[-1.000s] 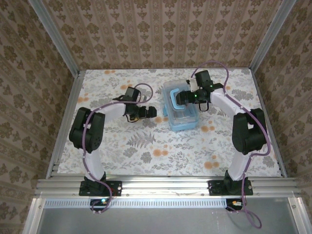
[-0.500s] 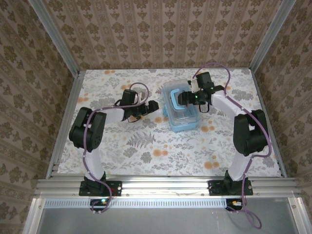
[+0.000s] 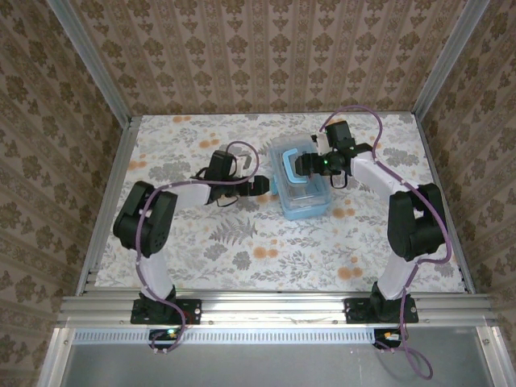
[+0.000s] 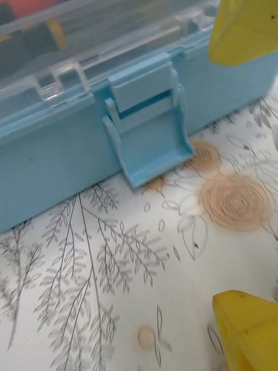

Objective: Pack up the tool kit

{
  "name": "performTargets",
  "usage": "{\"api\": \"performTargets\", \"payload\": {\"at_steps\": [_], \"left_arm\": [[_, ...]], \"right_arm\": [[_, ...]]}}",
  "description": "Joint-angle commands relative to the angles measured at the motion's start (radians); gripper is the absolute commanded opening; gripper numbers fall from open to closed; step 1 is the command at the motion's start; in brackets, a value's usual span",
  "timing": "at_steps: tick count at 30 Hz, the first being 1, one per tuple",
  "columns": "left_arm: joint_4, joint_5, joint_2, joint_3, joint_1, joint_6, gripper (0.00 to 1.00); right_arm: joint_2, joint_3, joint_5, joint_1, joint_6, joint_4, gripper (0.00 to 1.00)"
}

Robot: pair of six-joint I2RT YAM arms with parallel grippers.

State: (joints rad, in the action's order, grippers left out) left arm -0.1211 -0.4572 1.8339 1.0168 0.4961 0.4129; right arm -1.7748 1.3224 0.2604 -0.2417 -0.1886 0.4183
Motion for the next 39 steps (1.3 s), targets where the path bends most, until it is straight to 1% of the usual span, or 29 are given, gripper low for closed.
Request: {"api": "performTargets", "payload": {"at_steps": [1, 4, 6, 9, 11, 15, 20, 25, 30, 32, 39], "left_arm": [[0.163, 0.127, -0.061, -0.007, 0.014, -0.250, 1.00], [0.221, 0.240, -0.061, 0.019, 0.069, -0.394, 1.00], [0.223, 0.295, -0.048, 0.033, 0.107, -0.479, 1.00], [0.172, 0.380, -0.026, 0.027, 0.167, -0.591, 1.00], [0.136, 0.413, -0.011, 0.025, 0.186, -0.622, 1.00], [0.082, 0.463, 0.031, 0.035, 0.192, -0.614, 1.00], [0.082, 0.501, 0.094, 0.087, 0.195, -0.609, 1.00], [0.045, 0.476, 0.123, 0.108, 0.195, -0.613, 1.00], [0.056, 0.476, 0.169, 0.145, 0.196, -0.610, 1.00], [0.060, 0.505, 0.181, 0.155, 0.195, -0.598, 1.00], [0.102, 0.637, 0.199, 0.189, 0.194, -0.564, 1.00]], "right_arm": [[-0.013, 0.014, 0.008, -0.014, -0.022, 0.089, 0.84], [-0.015, 0.017, 0.009, -0.015, -0.026, 0.089, 0.84], [-0.020, 0.022, 0.013, -0.015, -0.029, 0.091, 0.84], [-0.028, 0.036, 0.013, -0.019, -0.029, 0.104, 0.86], [-0.030, 0.045, 0.010, -0.025, -0.028, 0.111, 0.87], [-0.032, 0.059, 0.009, -0.030, -0.025, 0.114, 0.88], [-0.032, 0.064, 0.010, -0.031, -0.020, 0.114, 0.88], [-0.040, 0.067, 0.013, -0.031, -0.020, 0.113, 0.88], [-0.046, 0.078, 0.014, -0.033, -0.017, 0.113, 0.88], [-0.048, 0.081, 0.014, -0.033, -0.016, 0.140, 0.88], [-0.049, 0.086, 0.013, -0.033, -0.009, 0.146, 0.88]]}}
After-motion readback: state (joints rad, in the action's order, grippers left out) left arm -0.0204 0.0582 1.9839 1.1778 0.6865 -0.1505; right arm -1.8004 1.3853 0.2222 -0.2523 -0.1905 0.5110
